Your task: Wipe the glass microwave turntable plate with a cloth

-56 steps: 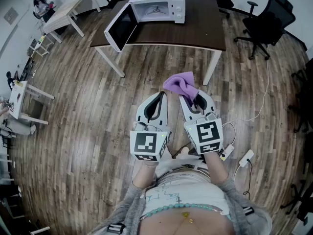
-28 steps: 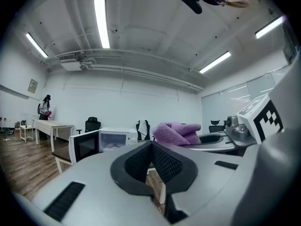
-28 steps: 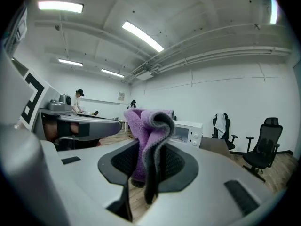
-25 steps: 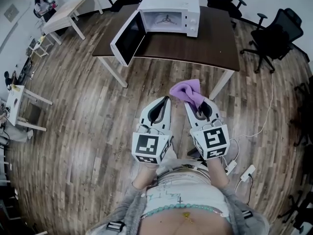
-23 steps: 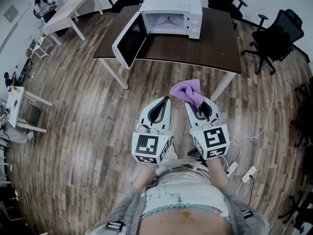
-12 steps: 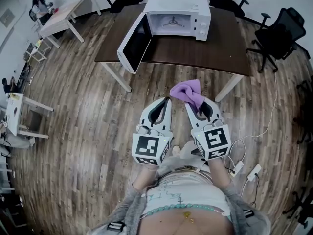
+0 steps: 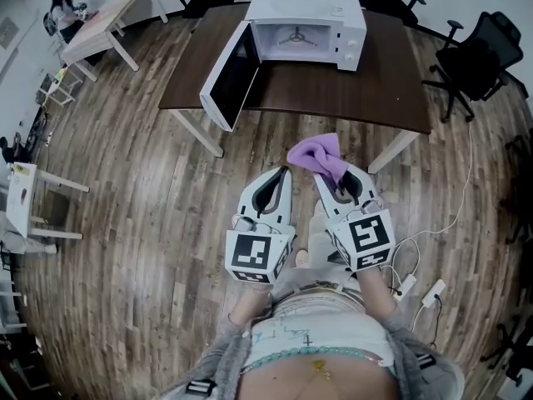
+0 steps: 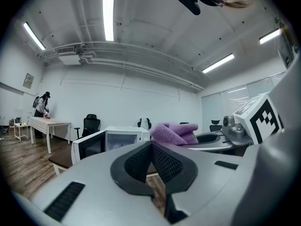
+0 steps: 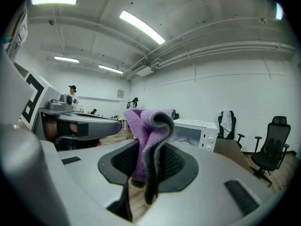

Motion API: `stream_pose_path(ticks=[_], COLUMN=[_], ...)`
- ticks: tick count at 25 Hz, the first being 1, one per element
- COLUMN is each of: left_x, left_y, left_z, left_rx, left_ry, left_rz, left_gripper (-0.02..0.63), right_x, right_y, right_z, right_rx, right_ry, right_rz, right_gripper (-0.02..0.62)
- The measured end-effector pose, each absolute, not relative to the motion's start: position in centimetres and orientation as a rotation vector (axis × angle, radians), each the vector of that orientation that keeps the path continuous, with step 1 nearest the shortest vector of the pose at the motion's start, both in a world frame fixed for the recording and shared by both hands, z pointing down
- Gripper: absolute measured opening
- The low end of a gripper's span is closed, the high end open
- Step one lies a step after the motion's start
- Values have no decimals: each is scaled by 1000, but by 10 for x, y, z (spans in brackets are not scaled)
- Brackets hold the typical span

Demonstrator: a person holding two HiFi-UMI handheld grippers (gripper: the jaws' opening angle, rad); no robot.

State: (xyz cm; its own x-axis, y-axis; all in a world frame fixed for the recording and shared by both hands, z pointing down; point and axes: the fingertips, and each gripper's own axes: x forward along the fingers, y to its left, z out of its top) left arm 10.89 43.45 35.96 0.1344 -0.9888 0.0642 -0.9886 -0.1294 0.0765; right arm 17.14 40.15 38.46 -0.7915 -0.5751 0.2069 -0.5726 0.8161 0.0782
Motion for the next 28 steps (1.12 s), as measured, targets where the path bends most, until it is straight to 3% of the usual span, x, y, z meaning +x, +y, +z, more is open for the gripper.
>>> stream_pose_path(ticks=[28], left_x=[65], left_y=[214], left_z=[340], left_rx=[2232], left_ry=[-2074], left_rz=[35], left_gripper=[11], right_x=[118], right_y=[180], right_z=[365], right_rx=[755], right_ry=[-2860], right_rz=[-5], right_gripper=[112])
